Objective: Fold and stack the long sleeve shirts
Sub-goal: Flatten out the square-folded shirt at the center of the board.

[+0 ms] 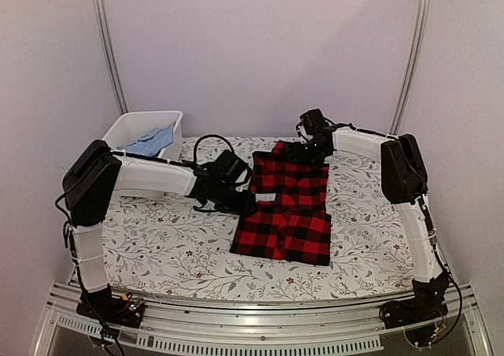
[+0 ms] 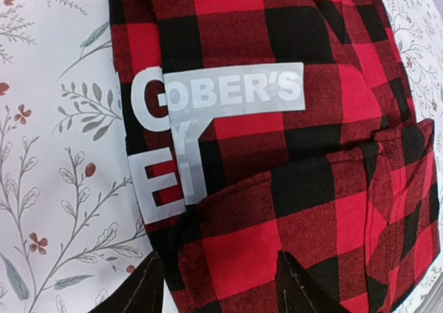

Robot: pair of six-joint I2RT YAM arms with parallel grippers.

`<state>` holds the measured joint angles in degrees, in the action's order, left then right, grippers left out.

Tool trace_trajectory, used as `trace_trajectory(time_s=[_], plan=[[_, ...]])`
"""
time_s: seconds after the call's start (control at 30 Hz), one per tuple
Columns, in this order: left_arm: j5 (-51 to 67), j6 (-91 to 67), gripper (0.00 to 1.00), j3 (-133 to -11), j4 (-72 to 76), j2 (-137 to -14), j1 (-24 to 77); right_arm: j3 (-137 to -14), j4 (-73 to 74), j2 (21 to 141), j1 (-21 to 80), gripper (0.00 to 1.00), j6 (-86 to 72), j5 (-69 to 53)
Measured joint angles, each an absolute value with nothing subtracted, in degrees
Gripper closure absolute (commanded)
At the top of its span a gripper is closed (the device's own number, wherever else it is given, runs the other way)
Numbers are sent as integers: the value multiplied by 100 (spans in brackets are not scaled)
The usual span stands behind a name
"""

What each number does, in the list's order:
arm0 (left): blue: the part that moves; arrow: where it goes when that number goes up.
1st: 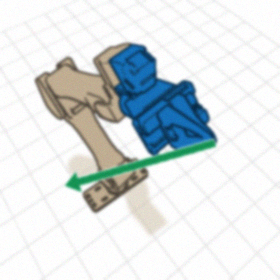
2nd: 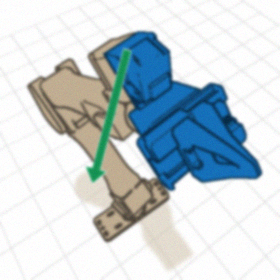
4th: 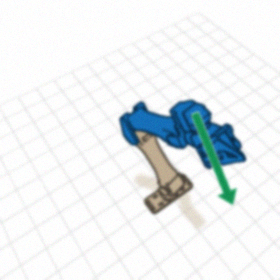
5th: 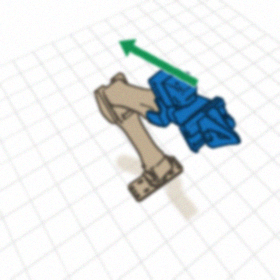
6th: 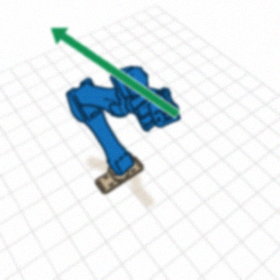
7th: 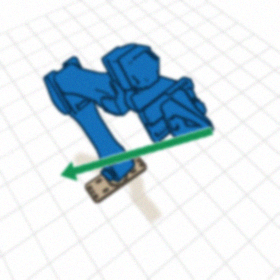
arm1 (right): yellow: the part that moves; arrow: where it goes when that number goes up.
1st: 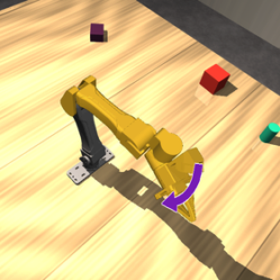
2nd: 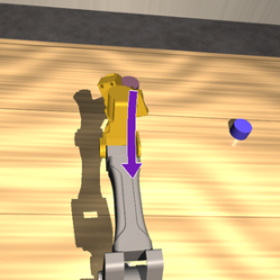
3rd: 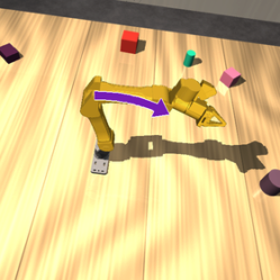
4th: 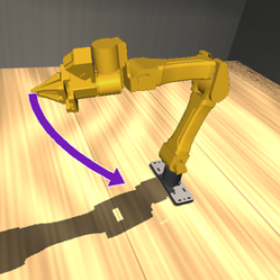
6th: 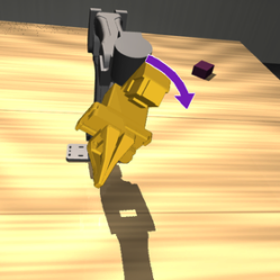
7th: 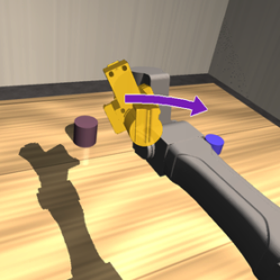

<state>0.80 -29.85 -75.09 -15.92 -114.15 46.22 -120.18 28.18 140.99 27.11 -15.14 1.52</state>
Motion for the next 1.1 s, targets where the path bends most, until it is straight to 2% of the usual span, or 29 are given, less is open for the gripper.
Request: trace_trajectory(time_s=[0.27, 0.7, 0.87, 1.1], plan=[[106, -3074, 42, -7194, -1570, -11380, 4624, -9690, 2655, 12140, 2842, 11, -1573, 172], [84, -3041, 48, -7592, -1553, -11443, 4571, -6184, 2198, 9754, 3148, 30, -2241, 75], [113, -3002, 50, -7839, -1549, -11622, 4560, -5437, 2040, 9233, 3148, 35, -2545, -62], [78, -3000, 48, -7959, -1651, -11830, 4556, -4982, 1684, 9168, 3148, 42, -2814, -370]])
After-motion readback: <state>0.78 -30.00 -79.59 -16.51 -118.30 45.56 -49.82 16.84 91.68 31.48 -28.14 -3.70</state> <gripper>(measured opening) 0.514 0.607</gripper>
